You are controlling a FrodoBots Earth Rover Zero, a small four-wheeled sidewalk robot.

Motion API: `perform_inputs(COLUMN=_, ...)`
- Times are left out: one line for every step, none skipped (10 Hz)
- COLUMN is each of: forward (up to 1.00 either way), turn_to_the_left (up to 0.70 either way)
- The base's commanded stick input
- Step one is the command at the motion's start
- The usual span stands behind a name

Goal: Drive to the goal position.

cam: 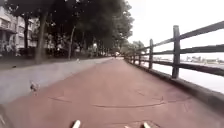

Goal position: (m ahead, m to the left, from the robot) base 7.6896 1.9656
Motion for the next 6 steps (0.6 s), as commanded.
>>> perform_inputs(forward=0.70, turn_to_the_left=0.00)
perform_inputs(forward=0.70, turn_to_the_left=0.00)
perform_inputs(forward=0.70, turn_to_the_left=0.00)
perform_inputs(forward=0.70, turn_to_the_left=-0.02)
perform_inputs(forward=0.70, turn_to_the_left=-0.05)
perform_inputs(forward=0.70, turn_to_the_left=-0.13)
